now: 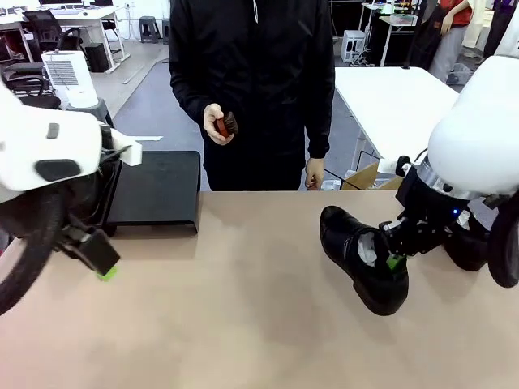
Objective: Organize the shoes by placing them on the stand.
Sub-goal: Pick up one Shoe and place it in the middle of the table.
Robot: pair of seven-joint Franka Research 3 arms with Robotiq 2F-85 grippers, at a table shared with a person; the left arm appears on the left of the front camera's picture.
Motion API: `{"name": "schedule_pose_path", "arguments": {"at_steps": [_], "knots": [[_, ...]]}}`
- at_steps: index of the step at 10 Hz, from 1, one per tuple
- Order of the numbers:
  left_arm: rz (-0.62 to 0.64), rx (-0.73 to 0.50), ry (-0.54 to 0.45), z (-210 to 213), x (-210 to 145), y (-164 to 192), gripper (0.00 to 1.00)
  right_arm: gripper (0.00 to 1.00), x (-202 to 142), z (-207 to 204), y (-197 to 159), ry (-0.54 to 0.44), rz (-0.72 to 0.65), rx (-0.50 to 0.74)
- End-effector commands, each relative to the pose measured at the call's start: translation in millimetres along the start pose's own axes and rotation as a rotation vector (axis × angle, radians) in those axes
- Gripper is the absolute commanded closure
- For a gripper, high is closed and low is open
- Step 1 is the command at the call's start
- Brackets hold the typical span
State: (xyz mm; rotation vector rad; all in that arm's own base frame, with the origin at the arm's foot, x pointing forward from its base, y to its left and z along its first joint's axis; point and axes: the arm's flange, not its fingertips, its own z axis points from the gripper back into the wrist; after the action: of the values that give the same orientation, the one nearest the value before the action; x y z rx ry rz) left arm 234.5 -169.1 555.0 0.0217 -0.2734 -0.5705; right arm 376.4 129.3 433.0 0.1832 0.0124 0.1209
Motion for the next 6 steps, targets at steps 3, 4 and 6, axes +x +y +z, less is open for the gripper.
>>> {"name": "schedule_pose_path", "arguments": {"at_steps": [3, 4, 6], "knots": [[0.013, 0.001, -0.016, 5.4, -9.7, 2.5, 0.04, 1.0, 8.1, -21.0, 3.0, 0.054, -0.057, 0.089], [0.013, 0.001, -0.016, 5.4, -9.7, 2.5, 0.04, 1.0, 4.5, -43.0, 27.2, 0.036, -0.056, 0.069], [0.013, 0.001, -0.016, 5.4, -9.7, 2.5, 0.04, 1.0, -7.9, -73.8, 65.7, -0.029, -0.048, 0.158]]}}
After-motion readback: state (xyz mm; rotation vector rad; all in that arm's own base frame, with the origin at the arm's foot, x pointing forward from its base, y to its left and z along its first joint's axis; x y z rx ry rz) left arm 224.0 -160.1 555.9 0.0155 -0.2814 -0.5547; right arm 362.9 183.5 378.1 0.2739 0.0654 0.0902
